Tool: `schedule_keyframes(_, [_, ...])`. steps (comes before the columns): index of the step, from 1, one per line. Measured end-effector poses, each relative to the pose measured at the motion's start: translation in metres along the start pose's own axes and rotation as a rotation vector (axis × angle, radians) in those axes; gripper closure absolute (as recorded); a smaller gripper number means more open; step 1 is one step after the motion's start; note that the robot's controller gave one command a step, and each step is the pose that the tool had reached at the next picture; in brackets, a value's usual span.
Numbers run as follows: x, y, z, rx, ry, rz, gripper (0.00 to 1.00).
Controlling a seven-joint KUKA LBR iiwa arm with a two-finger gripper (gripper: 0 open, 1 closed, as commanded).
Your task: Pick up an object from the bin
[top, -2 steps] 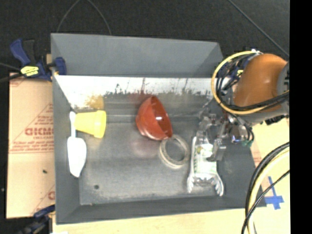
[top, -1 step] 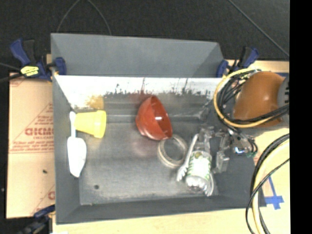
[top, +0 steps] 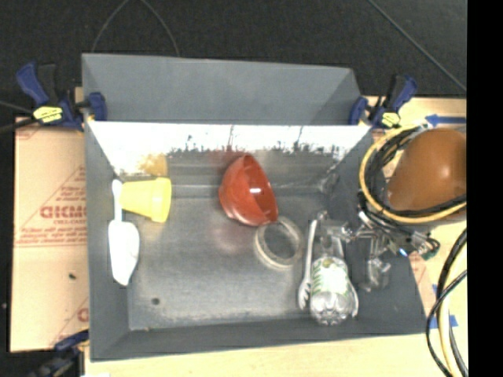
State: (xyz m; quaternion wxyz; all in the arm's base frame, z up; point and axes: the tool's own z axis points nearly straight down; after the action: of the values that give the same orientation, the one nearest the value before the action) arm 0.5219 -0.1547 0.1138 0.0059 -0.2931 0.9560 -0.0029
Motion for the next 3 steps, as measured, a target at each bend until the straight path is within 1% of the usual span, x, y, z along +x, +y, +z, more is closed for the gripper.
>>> schedule_keyframes(1, [-0.013,-0.013,-0.004,0.005,-0.007,-0.045,0.0])
schedule_keyframes(2, [-0.014,0.008,0.038,-0.006,-0.021,-0.409,0.0])
schedule_keyframes(3, [-0.011,0.002,0.036,-0.004,-0.027,-0.383,1.0])
